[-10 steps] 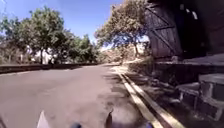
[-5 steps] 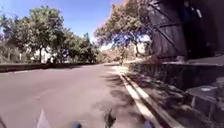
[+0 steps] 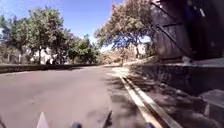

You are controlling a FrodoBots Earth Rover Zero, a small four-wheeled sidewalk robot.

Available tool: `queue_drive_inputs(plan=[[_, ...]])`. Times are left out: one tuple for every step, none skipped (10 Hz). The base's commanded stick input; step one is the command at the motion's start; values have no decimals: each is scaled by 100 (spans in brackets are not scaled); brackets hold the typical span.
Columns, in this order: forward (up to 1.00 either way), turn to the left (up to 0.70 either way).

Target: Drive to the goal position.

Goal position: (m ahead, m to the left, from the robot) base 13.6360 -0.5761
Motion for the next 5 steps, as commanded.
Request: queue_drive_inputs(plan=[[70, 0], [70, 0], [70, 0], [70, 0], [70, 0]])
